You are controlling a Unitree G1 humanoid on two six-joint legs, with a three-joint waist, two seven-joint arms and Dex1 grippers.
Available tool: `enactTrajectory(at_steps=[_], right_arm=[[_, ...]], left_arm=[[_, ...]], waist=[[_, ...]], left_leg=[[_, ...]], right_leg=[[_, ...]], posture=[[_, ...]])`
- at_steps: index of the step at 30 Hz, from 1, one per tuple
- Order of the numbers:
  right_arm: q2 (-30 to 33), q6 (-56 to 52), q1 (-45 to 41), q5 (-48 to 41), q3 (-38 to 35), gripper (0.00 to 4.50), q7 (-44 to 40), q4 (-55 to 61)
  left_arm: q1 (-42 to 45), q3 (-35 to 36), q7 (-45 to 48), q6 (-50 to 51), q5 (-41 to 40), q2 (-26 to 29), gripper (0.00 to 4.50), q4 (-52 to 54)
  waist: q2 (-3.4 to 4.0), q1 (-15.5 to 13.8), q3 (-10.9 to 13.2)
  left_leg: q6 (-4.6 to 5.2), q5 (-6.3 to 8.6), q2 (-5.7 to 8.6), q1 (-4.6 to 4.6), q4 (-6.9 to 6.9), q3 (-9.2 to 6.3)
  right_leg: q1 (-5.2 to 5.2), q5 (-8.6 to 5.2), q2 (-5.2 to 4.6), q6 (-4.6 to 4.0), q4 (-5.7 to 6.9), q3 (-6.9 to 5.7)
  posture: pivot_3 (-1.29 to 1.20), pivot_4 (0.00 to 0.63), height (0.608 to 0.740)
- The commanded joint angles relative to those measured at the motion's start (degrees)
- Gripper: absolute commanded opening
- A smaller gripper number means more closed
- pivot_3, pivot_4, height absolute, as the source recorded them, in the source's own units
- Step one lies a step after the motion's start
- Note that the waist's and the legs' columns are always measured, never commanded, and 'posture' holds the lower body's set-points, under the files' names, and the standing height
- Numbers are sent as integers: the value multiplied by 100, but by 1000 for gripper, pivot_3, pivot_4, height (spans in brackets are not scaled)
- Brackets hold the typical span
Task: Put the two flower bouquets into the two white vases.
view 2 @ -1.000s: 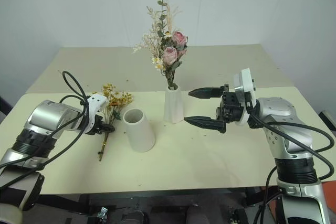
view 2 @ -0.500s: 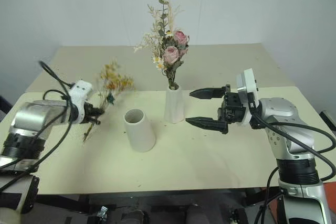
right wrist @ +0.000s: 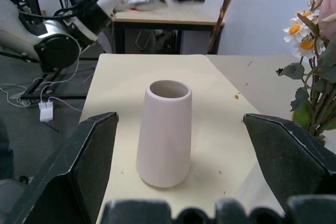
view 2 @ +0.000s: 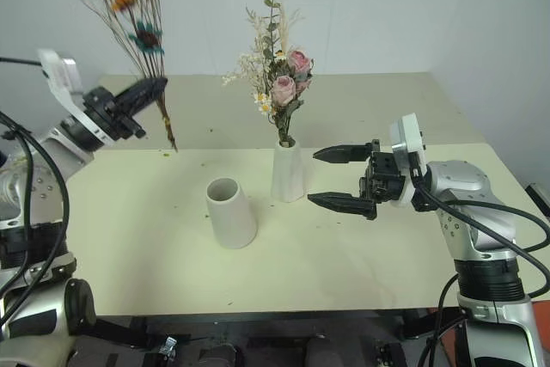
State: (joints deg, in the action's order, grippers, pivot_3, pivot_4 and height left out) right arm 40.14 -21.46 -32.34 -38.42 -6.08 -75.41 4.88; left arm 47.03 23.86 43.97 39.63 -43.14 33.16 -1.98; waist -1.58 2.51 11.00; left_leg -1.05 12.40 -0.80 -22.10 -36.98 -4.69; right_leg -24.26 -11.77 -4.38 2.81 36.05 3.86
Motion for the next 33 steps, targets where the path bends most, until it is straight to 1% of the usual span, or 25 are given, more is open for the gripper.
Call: enactTrajectory(at_steps=[1,4,11,17,19,30,33], right_arm=[[102,143,27,-56,-228,4500,-35,133],[109,138,67,-68,-227,4500,1,199],[120,119,180,-110,-253,4500,78,335],[109,108,229,-111,-283,4500,120,401],[110,103,240,-117,-307,4500,129,416],[121,80,287,-123,-359,4500,143,439],[119,75,282,-125,-357,4500,141,429]], left_arm=[[128,32,175,213,-508,13,26,174],[29,-127,500,273,-671,88,26,238],[-150,-273,1076,84,-975,-118,26,325],[-383,-505,1264,-284,-874,-478,26,398],[-467,-590,1291,-367,-820,-523,26,422],[-966,-1083,1744,-587,-492,-346,26,461],[-1063,-1095,1855,-610,-546,-361,26,449]], waist=[[0,23,0],[0,29,0],[0,13,0],[0,6,0],[0,13,0],[0,16,0],[0,9,0]], left_leg=[[0,0,0,2,0,0],[0,0,-1,1,0,0],[0,0,-1,0,0,1],[0,0,0,0,0,0],[0,0,0,0,0,0],[0,0,-1,1,0,1],[0,0,0,1,0,1]], right_leg=[[2,0,0,1,0,1],[0,-1,2,1,1,1],[0,0,2,1,0,1],[1,-1,1,1,-2,1],[1,0,1,0,-3,1],[1,-2,3,2,-3,2],[2,-2,2,2,-3,1]], posture=[[0,150,740],[0,150,740],[0,150,740],[0,150,740],[0,150,740],[0,150,740],[0,150,740]])
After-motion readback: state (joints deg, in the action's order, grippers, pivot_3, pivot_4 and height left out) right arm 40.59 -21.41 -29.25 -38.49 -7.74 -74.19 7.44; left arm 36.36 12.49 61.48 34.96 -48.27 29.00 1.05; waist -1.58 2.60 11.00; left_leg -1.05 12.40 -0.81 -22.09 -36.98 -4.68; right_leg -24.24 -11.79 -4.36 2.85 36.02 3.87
